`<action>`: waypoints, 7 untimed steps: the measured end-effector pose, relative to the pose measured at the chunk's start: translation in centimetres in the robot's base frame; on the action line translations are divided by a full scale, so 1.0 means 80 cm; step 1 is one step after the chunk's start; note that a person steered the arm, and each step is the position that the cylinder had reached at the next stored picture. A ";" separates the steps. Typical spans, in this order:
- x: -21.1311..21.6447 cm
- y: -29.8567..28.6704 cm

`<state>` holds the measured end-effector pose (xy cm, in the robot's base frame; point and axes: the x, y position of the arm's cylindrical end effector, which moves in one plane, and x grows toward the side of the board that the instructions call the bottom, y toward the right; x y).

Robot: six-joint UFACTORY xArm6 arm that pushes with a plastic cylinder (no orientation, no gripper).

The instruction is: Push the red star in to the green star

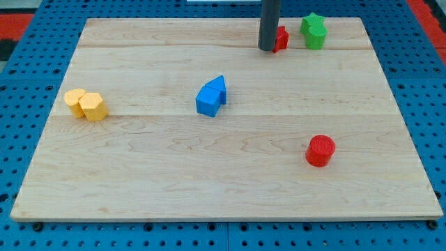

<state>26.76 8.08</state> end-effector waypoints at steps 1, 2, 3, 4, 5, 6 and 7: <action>-0.017 0.004; -0.012 -0.008; -0.012 -0.053; -0.024 -0.054; -0.027 -0.016; -0.034 0.020; -0.042 0.051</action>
<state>23.41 12.18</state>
